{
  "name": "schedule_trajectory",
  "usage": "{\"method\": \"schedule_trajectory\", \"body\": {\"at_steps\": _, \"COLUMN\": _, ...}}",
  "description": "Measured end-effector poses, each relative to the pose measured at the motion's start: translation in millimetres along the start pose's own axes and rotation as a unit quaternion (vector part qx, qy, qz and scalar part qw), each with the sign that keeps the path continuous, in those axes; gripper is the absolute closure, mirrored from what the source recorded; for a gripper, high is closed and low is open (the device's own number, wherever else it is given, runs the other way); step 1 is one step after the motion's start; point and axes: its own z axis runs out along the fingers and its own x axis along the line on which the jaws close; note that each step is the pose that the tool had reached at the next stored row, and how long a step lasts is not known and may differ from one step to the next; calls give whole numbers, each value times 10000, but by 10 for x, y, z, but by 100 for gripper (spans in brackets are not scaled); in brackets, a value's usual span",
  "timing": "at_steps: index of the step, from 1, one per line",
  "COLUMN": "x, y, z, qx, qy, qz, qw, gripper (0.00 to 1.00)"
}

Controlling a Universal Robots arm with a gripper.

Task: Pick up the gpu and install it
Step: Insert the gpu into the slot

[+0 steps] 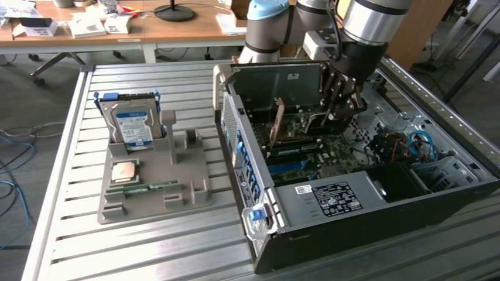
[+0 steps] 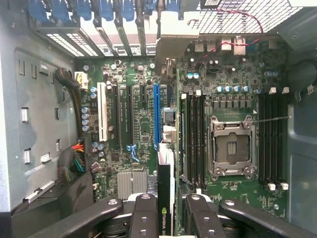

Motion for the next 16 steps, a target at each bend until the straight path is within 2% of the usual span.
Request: {"method": "schedule_trajectory", "body": {"at_steps": 16, "x": 1, "y": 0, "z": 17, "qx": 0, "qy": 1, "qz": 0, "qw": 10000, "gripper": 73}}
